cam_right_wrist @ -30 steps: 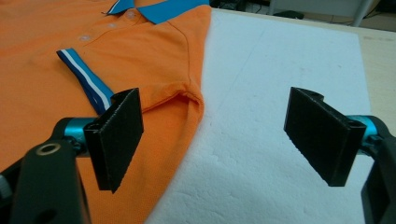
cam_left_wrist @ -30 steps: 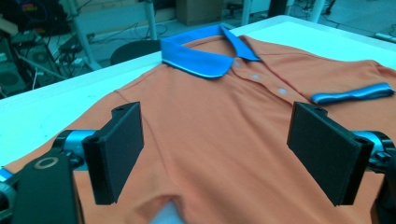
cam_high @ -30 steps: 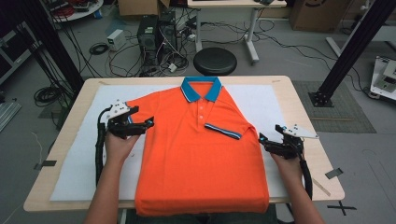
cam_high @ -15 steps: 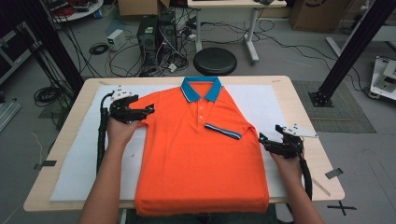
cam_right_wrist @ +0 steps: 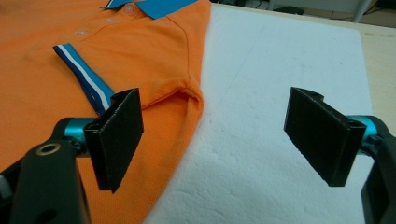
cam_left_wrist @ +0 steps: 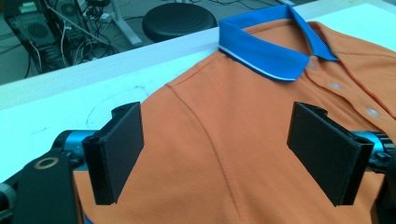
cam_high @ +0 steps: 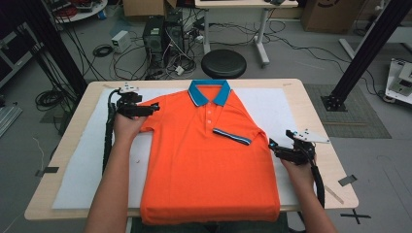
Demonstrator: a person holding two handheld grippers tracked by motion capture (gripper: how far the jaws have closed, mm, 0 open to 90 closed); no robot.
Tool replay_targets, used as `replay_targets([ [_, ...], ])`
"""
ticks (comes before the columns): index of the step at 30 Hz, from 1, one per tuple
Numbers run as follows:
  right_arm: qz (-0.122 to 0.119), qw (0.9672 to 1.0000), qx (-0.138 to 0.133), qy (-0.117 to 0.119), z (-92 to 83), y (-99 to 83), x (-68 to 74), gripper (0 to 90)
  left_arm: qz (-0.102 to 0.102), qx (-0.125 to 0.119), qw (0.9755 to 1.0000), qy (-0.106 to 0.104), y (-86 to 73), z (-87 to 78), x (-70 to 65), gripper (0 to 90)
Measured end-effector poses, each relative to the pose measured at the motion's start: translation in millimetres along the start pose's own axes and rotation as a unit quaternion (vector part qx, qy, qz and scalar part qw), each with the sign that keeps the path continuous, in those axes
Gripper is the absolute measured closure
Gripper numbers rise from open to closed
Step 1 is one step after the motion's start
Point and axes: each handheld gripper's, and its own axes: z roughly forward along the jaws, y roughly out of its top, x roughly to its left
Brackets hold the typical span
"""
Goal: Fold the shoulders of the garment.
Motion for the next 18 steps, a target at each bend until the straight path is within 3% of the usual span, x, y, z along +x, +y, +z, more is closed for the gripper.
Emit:
replay_targets([
  [5,-0.004,1.0000,-0.001,-0.001,0.4,0.1,0.1,20.3,-0.020,0.036,0.9991,0.011,-12.0,8.8,15.9,18.7],
  [11,-0.002,1.0000,0.002,-0.001,0.5,0.2,0.5,20.3,-0.041,0.068,0.9963,0.034,-25.3,16.2,30.6,18.7],
  [18,-0.004,1.0000,0.002,-0.002,0.5,0.2,1.1,20.3,-0.055,0.086,0.9937,0.047,-38.0,23.7,42.4,18.7],
])
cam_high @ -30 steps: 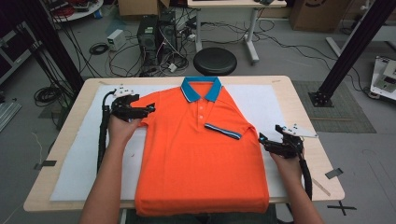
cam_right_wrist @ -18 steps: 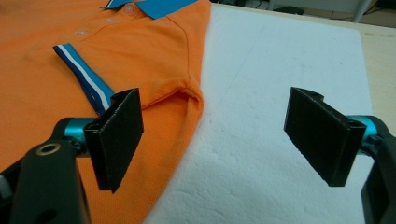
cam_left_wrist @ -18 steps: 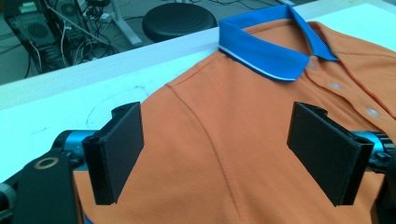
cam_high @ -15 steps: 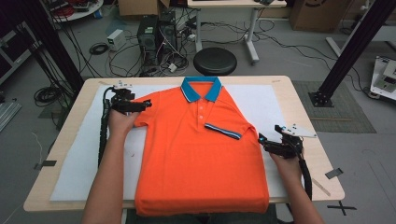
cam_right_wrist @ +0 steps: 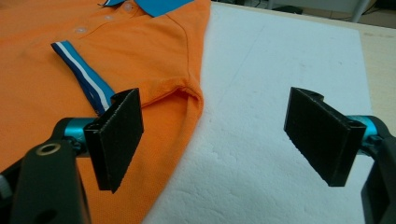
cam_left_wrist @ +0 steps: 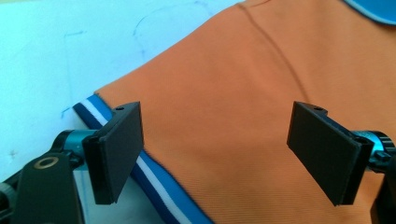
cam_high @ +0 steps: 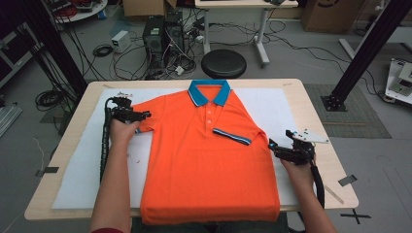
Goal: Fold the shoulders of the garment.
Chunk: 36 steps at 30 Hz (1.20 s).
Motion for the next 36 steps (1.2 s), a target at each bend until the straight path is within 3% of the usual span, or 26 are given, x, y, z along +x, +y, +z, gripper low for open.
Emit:
replay_targets([
  [6,0.003,1.0000,0.001,-0.001,-0.2,0.0,0.1,20.3,0.002,0.001,0.9997,0.025,-3.5,0.4,5.0,18.7],
  [12,0.002,1.0000,0.001,-0.001,-0.1,0.0,0.2,20.4,-0.014,0.012,0.9995,0.025,-9.0,2.4,10.5,18.7],
  [17,-0.002,1.0000,-0.001,-0.003,0.2,-0.1,0.4,20.3,-0.001,0.018,0.9989,0.044,-10.5,5.7,5.7,20.3],
  [20,-0.002,1.0000,-0.001,-0.004,0.3,0.0,0.7,20.4,0.005,0.019,0.9986,0.049,-11.1,3.4,4.8,26.7],
  [26,0.001,1.0000,0.003,-0.003,0.1,0.0,1.6,20.3,0.001,-0.007,0.9990,0.045,-19.1,-3.8,6.6,54.4],
  [30,-0.006,1.0000,0.001,-0.005,0.2,0.2,1.4,20.4,0.000,-0.012,0.9997,0.024,-20.3,-5.1,5.3,73.7],
  [36,-0.006,1.0000,0.001,-0.005,0.4,0.1,1.7,20.4,0.024,-0.018,0.9993,0.020,-14.7,-7.4,-7.7,80.3],
])
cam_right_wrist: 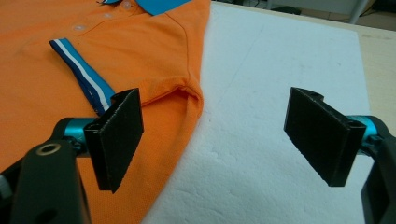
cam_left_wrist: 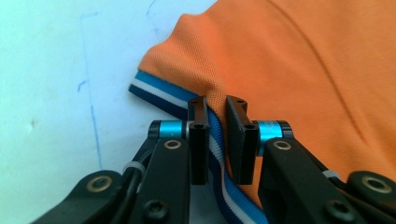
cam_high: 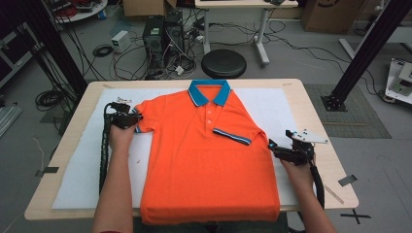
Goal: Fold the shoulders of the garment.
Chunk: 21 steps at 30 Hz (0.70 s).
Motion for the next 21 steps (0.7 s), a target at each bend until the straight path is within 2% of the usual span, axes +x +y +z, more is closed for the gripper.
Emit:
replay_targets([
  [5,-0.001,1.0000,0.001,-0.001,0.3,0.1,0.1,20.4,0.029,-0.023,0.9993,-0.010,11.2,-10.1,-15.5,80.7],
  [8,-0.001,1.0000,0.001,0.000,0.3,0.2,0.0,20.4,0.046,-0.037,0.9980,-0.023,18.8,-14.7,-29.3,80.7],
  [12,0.000,1.0000,0.002,0.001,0.3,0.2,-0.2,20.4,0.073,-0.040,0.9961,-0.029,28.4,-19.6,-51.7,80.7],
  [15,0.001,1.0000,0.003,0.002,0.1,0.2,-0.3,20.4,0.095,-0.041,0.9946,-0.008,32.7,-22.8,-69.8,80.7],
  [21,0.000,1.0000,0.003,0.003,0.2,0.3,-0.4,20.4,0.124,-0.050,0.9902,-0.039,33.3,-22.7,-101.2,80.6],
])
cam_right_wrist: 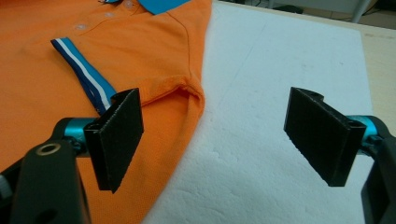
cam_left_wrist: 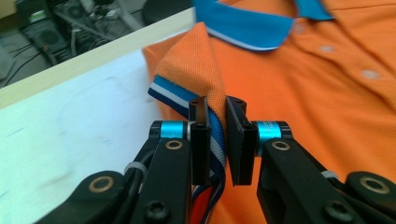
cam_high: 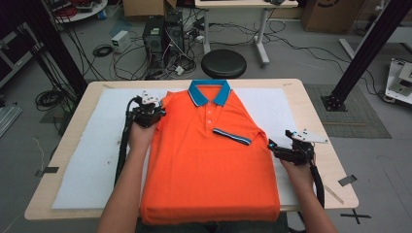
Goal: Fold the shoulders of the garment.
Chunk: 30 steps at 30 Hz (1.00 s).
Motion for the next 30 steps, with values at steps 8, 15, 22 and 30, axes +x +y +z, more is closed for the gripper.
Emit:
replay_targets([
  [8,0.000,1.0000,0.001,0.001,0.2,0.0,0.1,20.4,0.008,-0.005,0.9996,-0.027,6.6,7.6,-26.2,80.1],
  [15,0.001,1.0000,0.003,0.001,0.4,0.1,0.4,20.4,0.010,-0.004,0.9985,-0.054,6.3,14.3,-41.5,76.7],
  [22,-0.004,1.0000,0.002,0.001,0.8,0.2,0.1,20.4,-0.027,-0.021,0.9981,-0.051,8.7,9.7,-37.9,55.9],
  [30,-0.006,1.0000,0.005,0.001,1.1,0.4,0.9,20.4,-0.044,0.007,0.9961,-0.076,1.4,24.2,-38.1,47.0],
])
